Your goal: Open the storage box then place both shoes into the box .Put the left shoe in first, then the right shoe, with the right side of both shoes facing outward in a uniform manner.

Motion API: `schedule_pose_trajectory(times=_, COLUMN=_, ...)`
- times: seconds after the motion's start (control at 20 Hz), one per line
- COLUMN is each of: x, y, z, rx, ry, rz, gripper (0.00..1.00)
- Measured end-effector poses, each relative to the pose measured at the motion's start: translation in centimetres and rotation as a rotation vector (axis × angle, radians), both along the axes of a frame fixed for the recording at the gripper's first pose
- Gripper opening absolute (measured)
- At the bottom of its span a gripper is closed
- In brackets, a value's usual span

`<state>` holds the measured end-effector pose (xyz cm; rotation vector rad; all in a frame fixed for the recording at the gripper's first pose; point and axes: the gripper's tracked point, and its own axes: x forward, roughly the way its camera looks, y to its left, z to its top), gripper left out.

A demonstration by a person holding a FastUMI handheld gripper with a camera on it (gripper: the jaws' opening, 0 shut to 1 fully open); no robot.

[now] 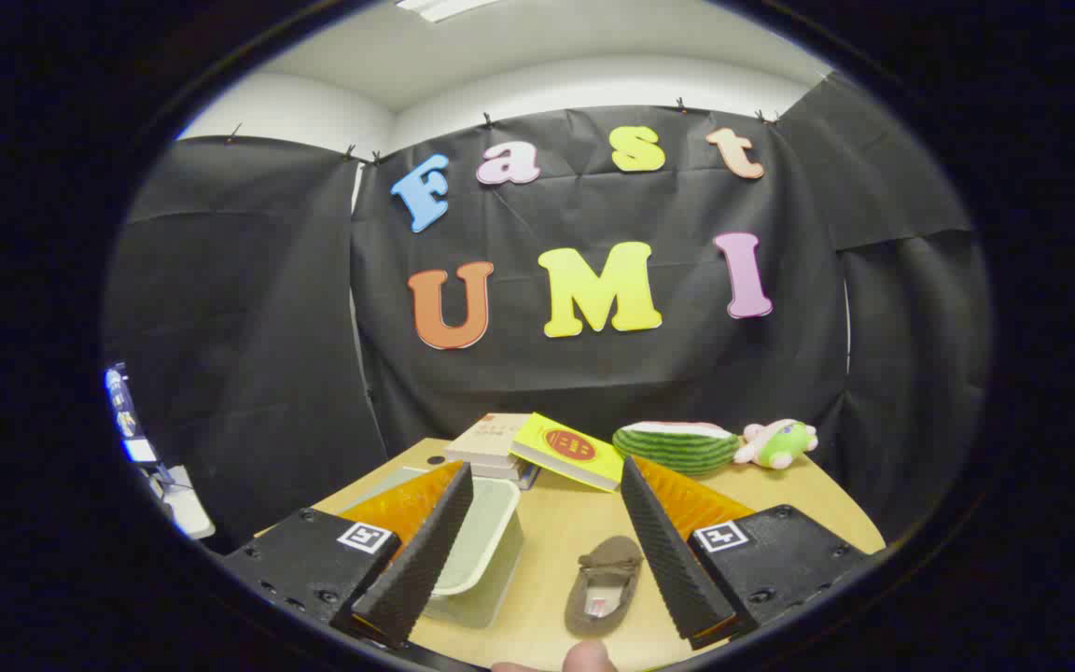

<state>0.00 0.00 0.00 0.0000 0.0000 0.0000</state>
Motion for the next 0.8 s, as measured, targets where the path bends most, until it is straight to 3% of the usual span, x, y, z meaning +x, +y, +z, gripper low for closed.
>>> schedule_pose_trajectory(times=0.8, x=0.51, y=0.42, z=-0.26, rx=0.014, ry=0.023, rz=0.016, gripper=1.00)
